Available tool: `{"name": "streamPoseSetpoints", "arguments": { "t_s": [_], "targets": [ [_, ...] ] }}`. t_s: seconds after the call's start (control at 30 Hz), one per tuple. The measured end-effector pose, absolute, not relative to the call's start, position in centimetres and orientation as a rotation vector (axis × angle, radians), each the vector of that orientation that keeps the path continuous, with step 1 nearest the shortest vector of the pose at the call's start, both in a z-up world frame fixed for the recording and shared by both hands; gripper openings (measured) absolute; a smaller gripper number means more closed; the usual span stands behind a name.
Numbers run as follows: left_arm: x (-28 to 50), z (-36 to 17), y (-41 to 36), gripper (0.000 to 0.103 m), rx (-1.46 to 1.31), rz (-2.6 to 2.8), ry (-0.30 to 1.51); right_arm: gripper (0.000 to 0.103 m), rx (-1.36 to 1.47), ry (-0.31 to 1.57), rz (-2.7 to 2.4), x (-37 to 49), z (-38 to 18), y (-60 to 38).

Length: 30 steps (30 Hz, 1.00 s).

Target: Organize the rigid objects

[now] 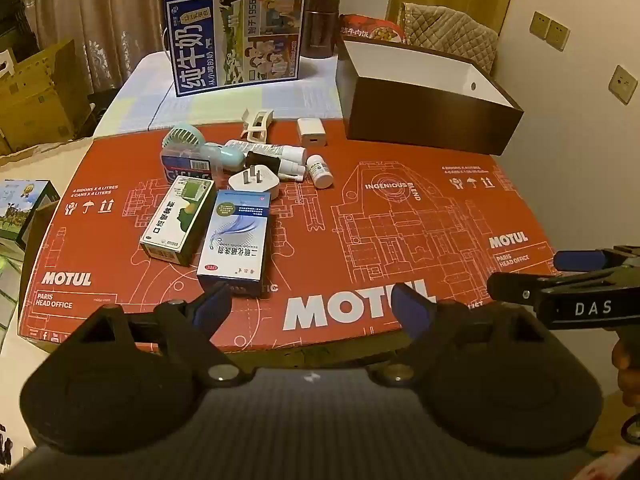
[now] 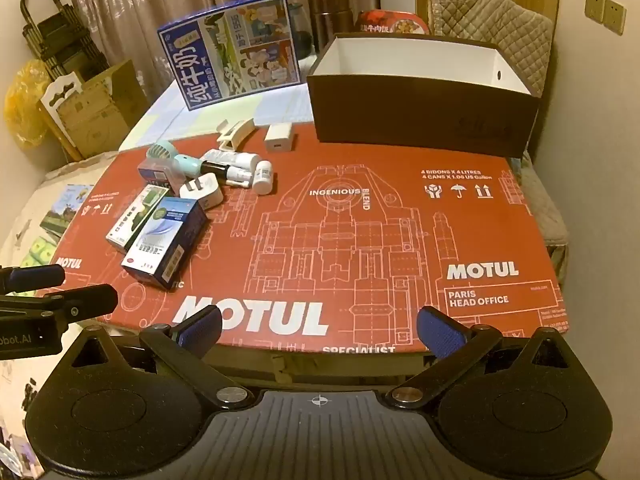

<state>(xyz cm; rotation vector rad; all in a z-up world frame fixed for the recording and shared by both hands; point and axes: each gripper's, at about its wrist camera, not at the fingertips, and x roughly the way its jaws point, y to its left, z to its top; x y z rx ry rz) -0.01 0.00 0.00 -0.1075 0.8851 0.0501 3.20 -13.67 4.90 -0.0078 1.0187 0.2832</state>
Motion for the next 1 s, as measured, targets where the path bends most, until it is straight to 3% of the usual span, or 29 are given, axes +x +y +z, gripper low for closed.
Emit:
{"name": "streamPoseSetpoints", "arguments": {
  "t_s": [1.0],
  "targets": [
    [-0.11, 0.76, -0.72, 0.085, -0.111, 0.051, 0.886, 0.101, -0.010, 1.016, 0.281, 2.98, 5.03, -13.28]
  ]
}}
